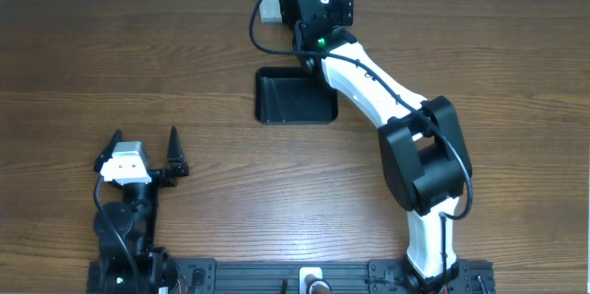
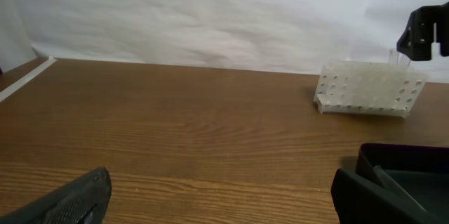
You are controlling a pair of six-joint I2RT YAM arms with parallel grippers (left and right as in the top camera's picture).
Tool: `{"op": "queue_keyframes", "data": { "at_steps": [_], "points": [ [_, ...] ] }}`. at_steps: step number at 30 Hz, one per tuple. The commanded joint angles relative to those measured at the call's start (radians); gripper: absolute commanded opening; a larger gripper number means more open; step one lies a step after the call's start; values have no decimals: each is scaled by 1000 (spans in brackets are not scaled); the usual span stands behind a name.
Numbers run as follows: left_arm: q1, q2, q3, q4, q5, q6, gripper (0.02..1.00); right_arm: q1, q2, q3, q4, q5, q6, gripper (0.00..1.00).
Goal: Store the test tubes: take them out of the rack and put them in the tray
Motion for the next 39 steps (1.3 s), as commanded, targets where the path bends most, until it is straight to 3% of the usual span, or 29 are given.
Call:
{"op": "queue_keyframes", "data": {
  "at_steps": [1,17,30,39],
  "points": [
    [2,-6,-4,-3,14,11,996,-27,29,25,61,22,-19,925],
    [3,-6,-4,-3,14,11,998,-76,180,208,53,13,-48,917],
    [3,-6,-4,-3,14,11,998,-50,225,229,47,-99,-48,921],
    [3,-6,-4,-3,14,11,996,-44,226,229,39,-104,-63,910]
  ]
}}
